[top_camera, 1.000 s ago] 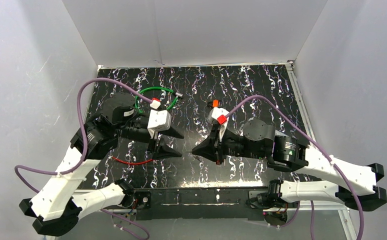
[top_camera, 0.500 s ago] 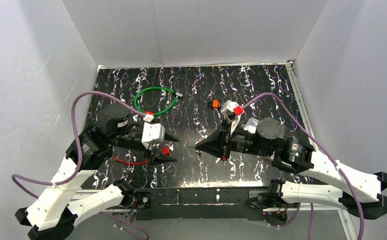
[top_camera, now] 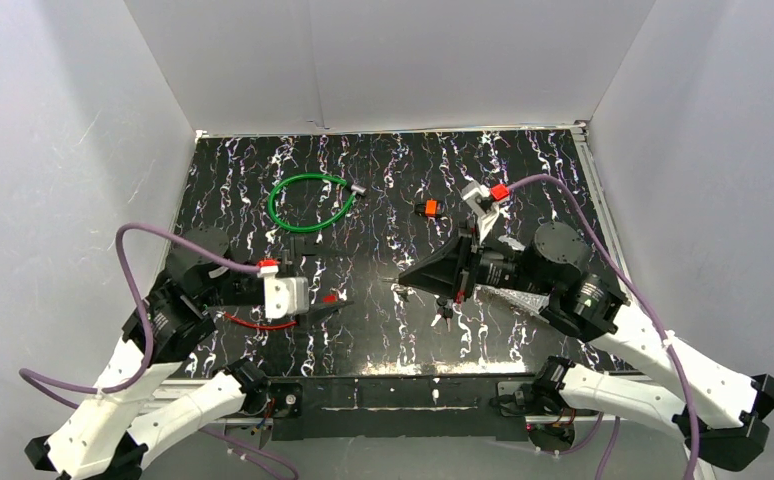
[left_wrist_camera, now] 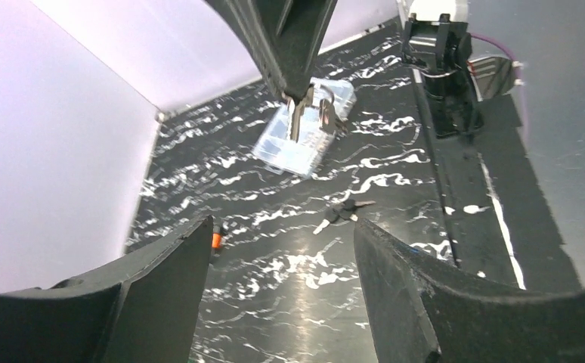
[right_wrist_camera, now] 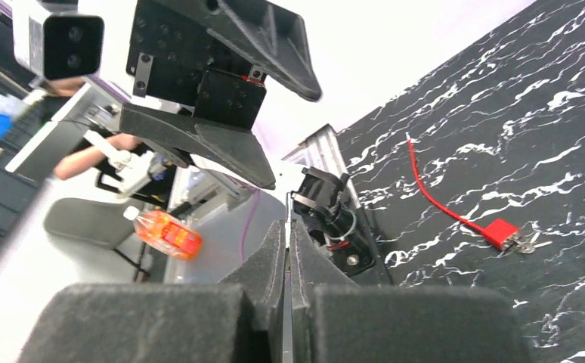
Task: Unlock with the key
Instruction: Pick up the lock from the center of the board.
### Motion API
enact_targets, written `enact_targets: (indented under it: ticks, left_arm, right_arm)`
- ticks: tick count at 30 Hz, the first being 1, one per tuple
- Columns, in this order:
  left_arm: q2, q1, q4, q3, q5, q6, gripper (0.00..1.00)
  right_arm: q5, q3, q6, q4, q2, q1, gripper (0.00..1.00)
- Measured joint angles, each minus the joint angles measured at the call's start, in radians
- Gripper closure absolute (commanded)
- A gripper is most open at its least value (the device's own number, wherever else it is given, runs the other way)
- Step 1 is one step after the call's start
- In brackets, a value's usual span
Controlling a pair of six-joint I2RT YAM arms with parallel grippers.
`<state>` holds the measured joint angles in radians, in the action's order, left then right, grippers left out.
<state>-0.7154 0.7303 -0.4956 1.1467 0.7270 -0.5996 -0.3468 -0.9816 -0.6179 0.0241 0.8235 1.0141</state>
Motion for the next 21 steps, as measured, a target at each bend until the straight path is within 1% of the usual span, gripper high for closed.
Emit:
enact_targets:
  ticks: [4, 7, 13, 21]
  left_arm:
    - [0.02, 0.0, 0.041, -0.01, 0.001, -0.063, 0.33]
    - [0.029, 0.0, 0.054, -0.031, 0.001, -0.112, 0.33]
    - [0.039, 0.0, 0.071, -0.06, 0.001, -0.19, 0.33]
    - [0.054, 0.0, 0.091, -0.075, 0.001, -0.248, 0.33]
  right_arm:
    - [-0.125, 0.045, -0.127, -0.102, 0.004, -0.1, 0.99]
    - [-0.202, 0.057, -0.209, -0.17, 0.017, -0.15, 0.99]
    - [-0.3, 0.062, -0.318, -0.272, 0.045, -0.185, 0.99]
    - [-0.36, 0.062, -0.378, -0.342, 0.057, -0.202, 0.99]
